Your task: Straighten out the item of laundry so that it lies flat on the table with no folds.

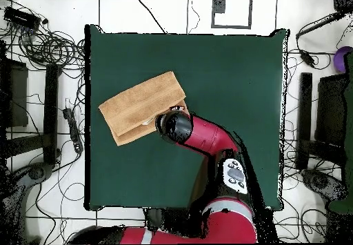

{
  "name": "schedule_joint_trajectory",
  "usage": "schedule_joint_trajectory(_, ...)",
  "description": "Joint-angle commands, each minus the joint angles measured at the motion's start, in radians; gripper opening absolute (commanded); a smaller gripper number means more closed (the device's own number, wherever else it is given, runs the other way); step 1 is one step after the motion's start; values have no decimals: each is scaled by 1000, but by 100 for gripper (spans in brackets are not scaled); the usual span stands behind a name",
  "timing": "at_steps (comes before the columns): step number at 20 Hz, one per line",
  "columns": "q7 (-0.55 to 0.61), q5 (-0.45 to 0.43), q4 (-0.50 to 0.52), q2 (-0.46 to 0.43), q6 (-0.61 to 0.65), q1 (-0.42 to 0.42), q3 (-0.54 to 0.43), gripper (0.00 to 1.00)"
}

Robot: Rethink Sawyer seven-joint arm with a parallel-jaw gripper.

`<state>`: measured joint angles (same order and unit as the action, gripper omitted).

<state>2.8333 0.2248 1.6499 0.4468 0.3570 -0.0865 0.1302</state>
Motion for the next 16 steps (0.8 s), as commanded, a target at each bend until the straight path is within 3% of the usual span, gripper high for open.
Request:
schedule_joint_trajectory(1, 12, -10, -62, -47, 98, 23, -78, 100)
schedule_joint_trajectory(13, 110, 66, -24, -178, -64, 15, -158, 100)
schedule_joint_trajectory(16, 112, 87, -13, -215, -56, 4, -192, 100)
